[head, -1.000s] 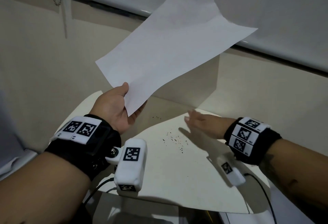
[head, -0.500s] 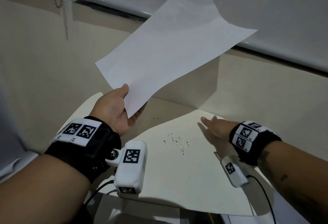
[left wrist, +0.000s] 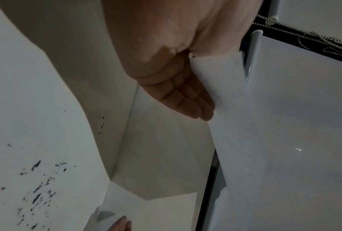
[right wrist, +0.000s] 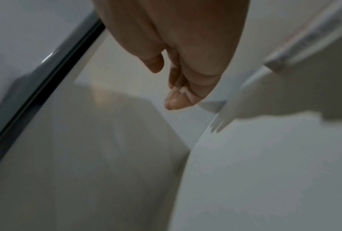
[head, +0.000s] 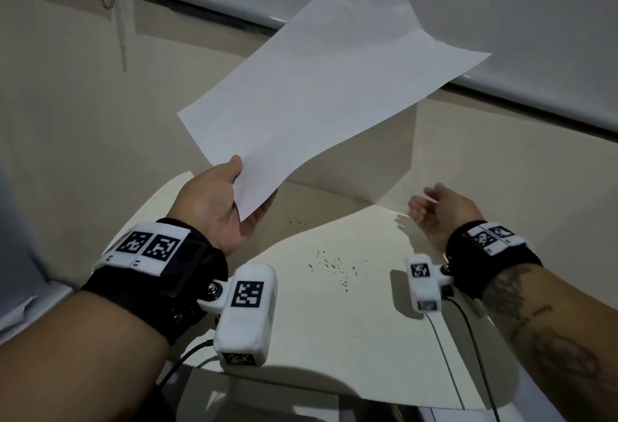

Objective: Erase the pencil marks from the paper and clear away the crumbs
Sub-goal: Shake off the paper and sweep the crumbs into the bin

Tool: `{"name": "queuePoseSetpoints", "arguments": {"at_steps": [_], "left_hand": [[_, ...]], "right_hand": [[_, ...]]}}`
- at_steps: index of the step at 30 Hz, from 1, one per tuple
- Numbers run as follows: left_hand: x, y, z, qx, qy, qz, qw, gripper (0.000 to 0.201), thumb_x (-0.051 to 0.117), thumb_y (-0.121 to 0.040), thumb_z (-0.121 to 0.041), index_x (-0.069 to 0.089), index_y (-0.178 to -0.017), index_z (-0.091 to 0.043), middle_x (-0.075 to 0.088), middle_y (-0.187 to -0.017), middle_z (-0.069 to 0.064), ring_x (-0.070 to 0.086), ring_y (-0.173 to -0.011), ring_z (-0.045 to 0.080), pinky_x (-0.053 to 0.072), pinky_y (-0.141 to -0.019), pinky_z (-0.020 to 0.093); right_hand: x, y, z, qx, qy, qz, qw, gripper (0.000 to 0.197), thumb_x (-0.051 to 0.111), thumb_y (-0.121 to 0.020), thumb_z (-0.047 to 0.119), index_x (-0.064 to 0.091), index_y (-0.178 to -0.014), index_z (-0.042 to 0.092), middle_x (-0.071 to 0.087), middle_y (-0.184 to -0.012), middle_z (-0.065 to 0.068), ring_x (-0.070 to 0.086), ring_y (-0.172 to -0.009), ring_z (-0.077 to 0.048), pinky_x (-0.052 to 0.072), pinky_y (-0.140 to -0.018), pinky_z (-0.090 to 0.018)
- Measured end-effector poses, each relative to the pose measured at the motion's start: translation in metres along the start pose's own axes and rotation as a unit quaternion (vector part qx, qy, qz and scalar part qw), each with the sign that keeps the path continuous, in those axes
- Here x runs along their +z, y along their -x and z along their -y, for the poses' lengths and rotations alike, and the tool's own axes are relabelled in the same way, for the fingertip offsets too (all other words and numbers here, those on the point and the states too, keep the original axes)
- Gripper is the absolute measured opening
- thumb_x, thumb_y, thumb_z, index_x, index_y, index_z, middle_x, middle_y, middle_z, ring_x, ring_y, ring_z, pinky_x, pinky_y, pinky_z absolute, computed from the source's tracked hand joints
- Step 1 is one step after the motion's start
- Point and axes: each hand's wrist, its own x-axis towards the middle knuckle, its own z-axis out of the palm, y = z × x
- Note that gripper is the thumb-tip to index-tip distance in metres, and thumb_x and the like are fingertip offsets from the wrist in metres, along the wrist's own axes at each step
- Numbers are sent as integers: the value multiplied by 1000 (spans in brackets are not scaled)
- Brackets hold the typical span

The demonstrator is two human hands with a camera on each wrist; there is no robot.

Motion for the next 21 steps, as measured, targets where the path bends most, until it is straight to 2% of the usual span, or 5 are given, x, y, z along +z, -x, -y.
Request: {"name": "queuePoseSetpoints", "arguments": {"at_steps": [5,10,14,18,21], "left_hand": [[2,0,-1,3,-6,0,1000,21,57,-99,-26,63,-111,-10,75,-94,6,73,-68,21,56,-53,27],[2,-2,-1,5,-10,-2,1000,21,58,-98,-26,64,-111,-11,75,-96,6,73,-68,20,56,-53,26],[2,-2,-2,11,-9,5,1000,22,58,-99,-26,63,-113,-10,75,-99,5,73,-71,19,56,-54,26],[1,-3,-3,12,-4,9,1000,25,57,-99,-26,63,-118,-10,75,-102,5,73,-75,19,56,-55,27],[2,-2,-3,10,-6,11,1000,25,56,-99,-27,63,-118,-11,75,-99,4,73,-73,18,56,-54,26]], "right_hand": [[-16,-26,-20,78,-90,-43,992,43,37,-105,42,46,-131,10,50,-141,-16,50,-132,-22,44,-105,-31],[1,-2,-44,122,-87,39,988,41,33,-106,40,49,-117,4,64,-105,-20,68,-76,-23,56,-83,-34],[13,28,-45,166,-116,158,966,46,37,-105,42,55,-107,0,69,-96,-28,69,-85,-43,61,-54,-45],[5,5,-33,70,-115,43,990,38,35,-106,41,53,-115,9,61,-121,-19,61,-113,-31,55,-87,-41],[8,4,-44,94,-87,31,991,37,35,-106,39,50,-114,6,60,-111,-20,65,-106,-28,54,-81,-36]]}}
